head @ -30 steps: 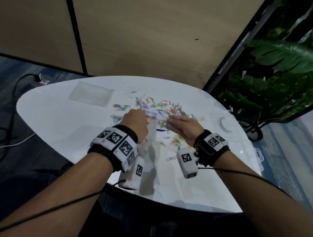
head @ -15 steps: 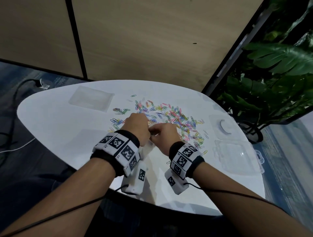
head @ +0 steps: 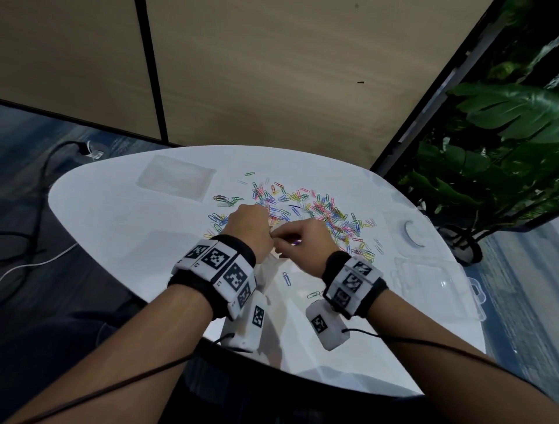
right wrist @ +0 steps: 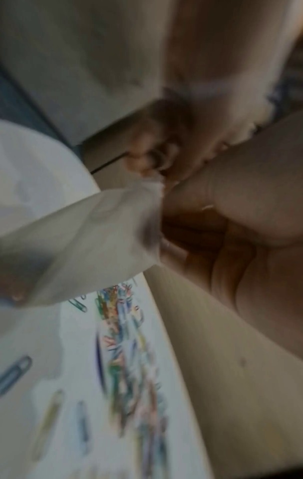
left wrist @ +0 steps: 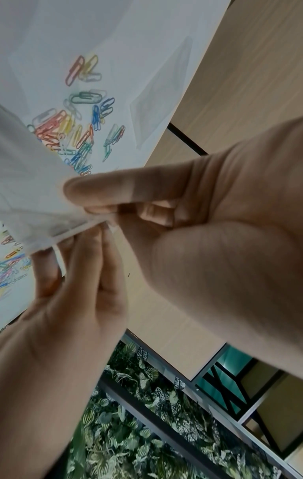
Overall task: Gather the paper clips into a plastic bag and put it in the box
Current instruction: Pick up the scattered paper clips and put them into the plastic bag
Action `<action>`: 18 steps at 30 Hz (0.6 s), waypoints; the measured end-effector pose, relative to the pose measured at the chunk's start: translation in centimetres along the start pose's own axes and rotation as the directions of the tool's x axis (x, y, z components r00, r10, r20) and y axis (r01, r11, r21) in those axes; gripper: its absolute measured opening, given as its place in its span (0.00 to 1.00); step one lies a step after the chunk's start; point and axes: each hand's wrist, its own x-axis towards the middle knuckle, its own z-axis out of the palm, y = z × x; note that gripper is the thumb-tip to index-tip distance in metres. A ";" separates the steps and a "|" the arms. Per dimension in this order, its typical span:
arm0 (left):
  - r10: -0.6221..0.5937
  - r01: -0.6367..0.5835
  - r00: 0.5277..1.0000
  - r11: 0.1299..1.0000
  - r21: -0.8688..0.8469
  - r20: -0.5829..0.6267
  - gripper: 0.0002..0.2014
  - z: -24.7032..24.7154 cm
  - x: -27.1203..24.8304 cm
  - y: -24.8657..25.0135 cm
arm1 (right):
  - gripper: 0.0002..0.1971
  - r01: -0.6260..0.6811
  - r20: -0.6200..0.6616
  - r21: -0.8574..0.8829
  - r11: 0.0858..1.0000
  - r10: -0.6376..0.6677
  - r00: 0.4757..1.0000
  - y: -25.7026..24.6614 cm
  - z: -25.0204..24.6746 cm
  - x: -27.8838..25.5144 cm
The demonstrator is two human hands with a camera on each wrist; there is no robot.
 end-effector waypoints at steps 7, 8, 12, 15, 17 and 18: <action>-0.017 0.016 1.000 0.998 0.053 0.009 0.12 -1.2 -0.4 -0.9 | 0.15 -0.269 -0.002 -0.277 0.922 0.280 0.960 8.4 -1.7 -0.1; -0.021 0.021 1.000 0.998 0.056 0.010 0.12 -1.3 -0.5 -1.1 | 0.19 -0.237 0.080 -0.408 0.882 0.293 0.953 9.2 -1.2 -0.4; -0.037 0.036 0.999 0.997 0.070 0.011 0.13 -1.6 -0.5 -1.6 | 0.31 -0.082 0.312 -0.604 0.792 0.330 0.891 9.9 1.2 -1.7; -0.037 0.036 0.999 0.998 0.060 0.014 0.12 -1.7 -0.5 -1.5 | 0.37 0.118 0.372 -0.685 0.719 0.207 0.905 10.1 3.5 -2.8; -0.018 0.017 1.000 0.998 0.069 0.017 0.13 -1.4 -0.6 -1.1 | 0.44 0.238 0.429 -0.703 0.670 0.133 0.893 10.8 4.9 -4.1; -0.009 0.008 1.000 0.997 0.075 0.018 0.13 -1.3 -0.7 -0.9 | 0.43 0.267 0.438 -0.713 0.649 0.115 0.892 11.1 5.2 -4.7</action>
